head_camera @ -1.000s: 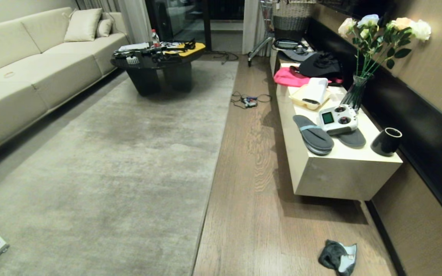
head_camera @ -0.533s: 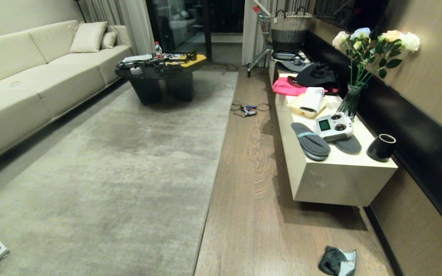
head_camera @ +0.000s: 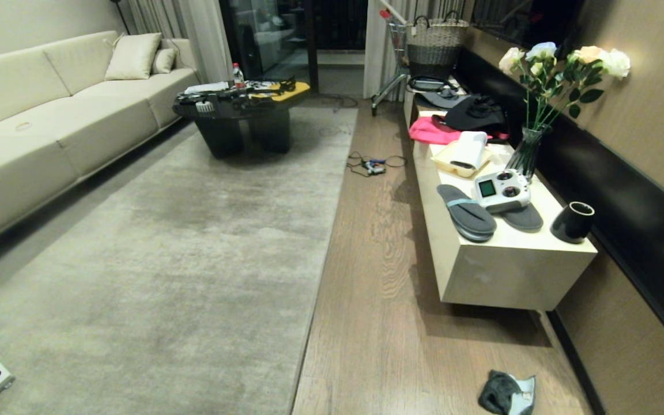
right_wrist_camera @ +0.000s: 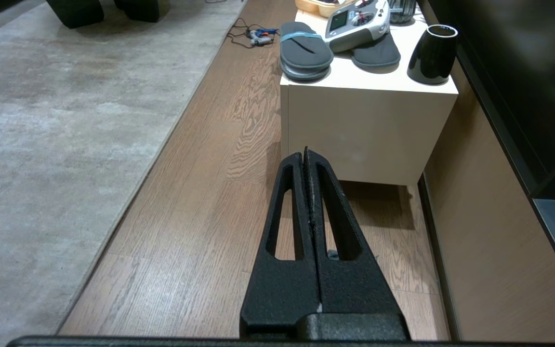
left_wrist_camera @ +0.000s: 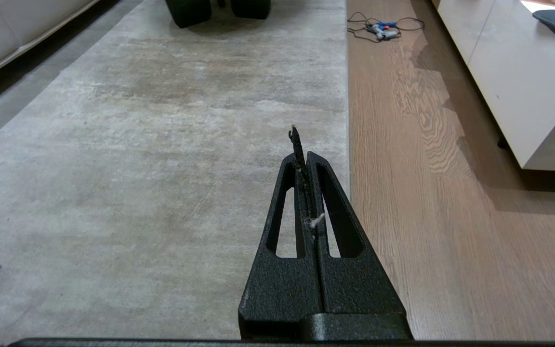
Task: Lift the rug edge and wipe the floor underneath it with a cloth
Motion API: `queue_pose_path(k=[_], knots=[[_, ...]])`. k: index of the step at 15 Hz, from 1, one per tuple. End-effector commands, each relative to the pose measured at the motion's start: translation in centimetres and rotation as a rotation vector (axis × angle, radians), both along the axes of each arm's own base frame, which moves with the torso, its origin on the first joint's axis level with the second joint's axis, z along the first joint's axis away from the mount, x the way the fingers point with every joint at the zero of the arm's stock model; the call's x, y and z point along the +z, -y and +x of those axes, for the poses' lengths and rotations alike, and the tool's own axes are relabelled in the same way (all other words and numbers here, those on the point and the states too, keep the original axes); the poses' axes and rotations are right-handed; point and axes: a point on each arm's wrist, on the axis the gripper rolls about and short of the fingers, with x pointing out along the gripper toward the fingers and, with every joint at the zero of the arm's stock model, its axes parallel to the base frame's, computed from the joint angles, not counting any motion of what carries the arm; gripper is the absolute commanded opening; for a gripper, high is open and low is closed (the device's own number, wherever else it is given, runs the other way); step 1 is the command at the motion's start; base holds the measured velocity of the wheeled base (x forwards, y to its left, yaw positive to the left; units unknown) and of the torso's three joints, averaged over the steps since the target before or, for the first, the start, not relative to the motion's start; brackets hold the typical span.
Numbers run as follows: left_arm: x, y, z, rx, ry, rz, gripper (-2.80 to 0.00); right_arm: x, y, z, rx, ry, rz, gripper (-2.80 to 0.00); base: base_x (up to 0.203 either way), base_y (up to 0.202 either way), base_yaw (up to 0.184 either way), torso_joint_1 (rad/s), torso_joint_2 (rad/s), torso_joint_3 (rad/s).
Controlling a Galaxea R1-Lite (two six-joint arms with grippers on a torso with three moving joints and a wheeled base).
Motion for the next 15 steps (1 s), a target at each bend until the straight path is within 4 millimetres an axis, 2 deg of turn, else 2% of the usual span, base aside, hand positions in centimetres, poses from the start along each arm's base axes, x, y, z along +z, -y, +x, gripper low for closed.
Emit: queue_pose_path(k=[1, 15], knots=[[0.0, 0.0, 0.01, 0.0, -0.002, 0.0, -2.8, 0.01, 0.0, 0.0, 0.001, 0.001, 0.0, -2.8, 0.0, 0.0, 0.0, 0.0, 0.0, 0.0], [0.0, 0.0, 0.01, 0.0, -0.002, 0.0, -2.8, 0.01, 0.0, 0.01, 0.001, -0.001, 0.001, -2.8, 0.0, 0.0, 0.0, 0.0, 0.0, 0.0]])
